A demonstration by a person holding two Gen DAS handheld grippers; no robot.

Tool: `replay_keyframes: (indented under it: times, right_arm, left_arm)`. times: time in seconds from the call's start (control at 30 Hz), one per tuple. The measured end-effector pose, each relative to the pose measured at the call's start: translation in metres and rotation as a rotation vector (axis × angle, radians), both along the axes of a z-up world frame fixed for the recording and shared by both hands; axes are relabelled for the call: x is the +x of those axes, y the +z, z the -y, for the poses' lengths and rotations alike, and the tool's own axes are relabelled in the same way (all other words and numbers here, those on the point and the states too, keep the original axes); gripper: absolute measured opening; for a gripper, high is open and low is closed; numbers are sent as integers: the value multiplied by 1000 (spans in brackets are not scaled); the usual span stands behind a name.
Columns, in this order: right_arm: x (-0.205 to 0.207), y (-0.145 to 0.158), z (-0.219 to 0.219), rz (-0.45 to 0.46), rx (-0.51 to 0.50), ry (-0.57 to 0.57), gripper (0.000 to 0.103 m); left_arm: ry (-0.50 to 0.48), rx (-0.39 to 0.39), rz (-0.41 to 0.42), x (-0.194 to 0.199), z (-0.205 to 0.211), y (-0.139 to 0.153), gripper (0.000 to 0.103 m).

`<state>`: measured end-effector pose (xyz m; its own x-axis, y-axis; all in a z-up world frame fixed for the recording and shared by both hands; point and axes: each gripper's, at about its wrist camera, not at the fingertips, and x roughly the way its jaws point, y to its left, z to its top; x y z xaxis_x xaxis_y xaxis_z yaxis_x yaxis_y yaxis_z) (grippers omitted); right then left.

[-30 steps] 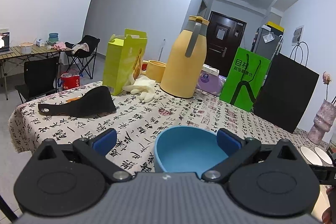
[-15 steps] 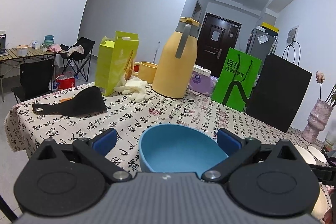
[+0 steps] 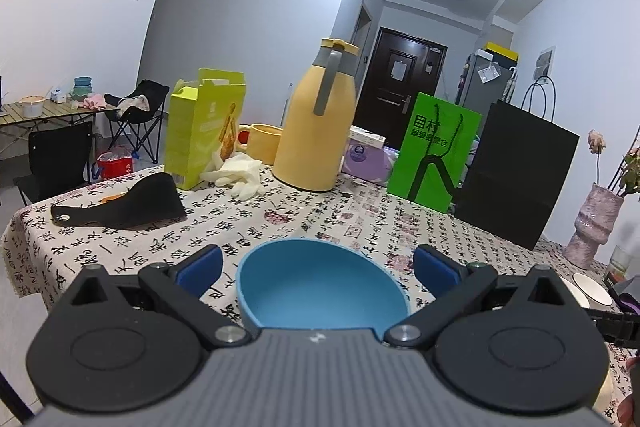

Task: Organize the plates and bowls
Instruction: 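Move both open tools away from the blue bowl toward the white bowls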

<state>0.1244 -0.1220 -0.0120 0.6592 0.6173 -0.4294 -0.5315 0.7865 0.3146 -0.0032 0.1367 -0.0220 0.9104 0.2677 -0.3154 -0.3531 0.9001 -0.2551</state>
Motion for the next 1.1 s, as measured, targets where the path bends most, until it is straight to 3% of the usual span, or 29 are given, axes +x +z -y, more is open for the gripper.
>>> replay_keyframes:
  times: [1.1]
  right_arm:
    - [18, 0, 80, 45, 32, -127, 103]
  left_arm:
    - [-101, 33, -24, 40, 56, 3, 103]
